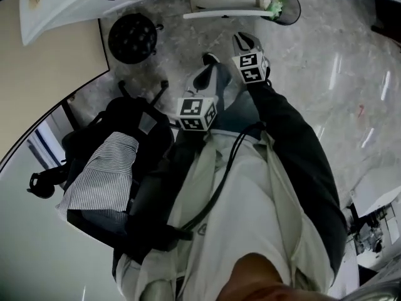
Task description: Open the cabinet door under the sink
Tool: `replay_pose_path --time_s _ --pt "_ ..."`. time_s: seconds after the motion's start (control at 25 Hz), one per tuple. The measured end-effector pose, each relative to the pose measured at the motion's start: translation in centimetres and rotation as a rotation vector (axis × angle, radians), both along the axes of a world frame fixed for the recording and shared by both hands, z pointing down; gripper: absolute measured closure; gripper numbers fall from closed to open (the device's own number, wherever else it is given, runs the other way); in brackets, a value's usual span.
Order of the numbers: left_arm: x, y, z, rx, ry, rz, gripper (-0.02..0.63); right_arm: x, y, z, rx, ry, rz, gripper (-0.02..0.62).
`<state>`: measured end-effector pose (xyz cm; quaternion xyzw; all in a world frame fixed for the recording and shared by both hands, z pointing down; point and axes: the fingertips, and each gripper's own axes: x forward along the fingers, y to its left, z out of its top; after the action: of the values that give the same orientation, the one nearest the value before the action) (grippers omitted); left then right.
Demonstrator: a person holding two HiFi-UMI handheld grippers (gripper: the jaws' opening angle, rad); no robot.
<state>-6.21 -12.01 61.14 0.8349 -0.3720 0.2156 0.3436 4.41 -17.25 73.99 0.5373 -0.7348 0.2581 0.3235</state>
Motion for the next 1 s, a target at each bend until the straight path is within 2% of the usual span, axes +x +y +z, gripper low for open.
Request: replay_pose_path --time_s 0.24,0.36,0.52,0.64,0.76,0.88,1.0 --pt "3.8 3.8 -2.8 0.054 -0.025 0.023 0.598 1.4 11.0 -5.3 0.024 -0.139 -0.075 0.562" --pt "5.3 5.3 -4.3 0.098 -0.042 0.007 0.598 3.7 14.5 -8.1 0.06 -0.183 -0.088 0.594" --pt "7.4 7.2 -7.0 0.152 -0.049 -0.054 0.598 8.1 17.7 -12.2 0.119 -0.242 -0.072 0.594" --pt "9.3 8.4 -9.4 0.203 -0.022 -0.089 0.598 11.4 18.8 -15.4 0.183 -0.257 -0.032 0.594" --pt "11.2 10.4 -10.3 0.227 -0.02 -0.078 0.598 13.4 19.1 -18.9 0.254 -0.28 -0.03 0.594" --pt "12.1 12.2 -10.7 0.234 -0.039 -0.077 0.598 14.3 19.3 -22.0 0.301 -0.323 -0.055 0.594" --pt "11.6 11.7 -11.3 0.261 -0.049 -0.089 0.598 13.7 18.8 -24.1 0.341 -0.357 -0.075 0.594"
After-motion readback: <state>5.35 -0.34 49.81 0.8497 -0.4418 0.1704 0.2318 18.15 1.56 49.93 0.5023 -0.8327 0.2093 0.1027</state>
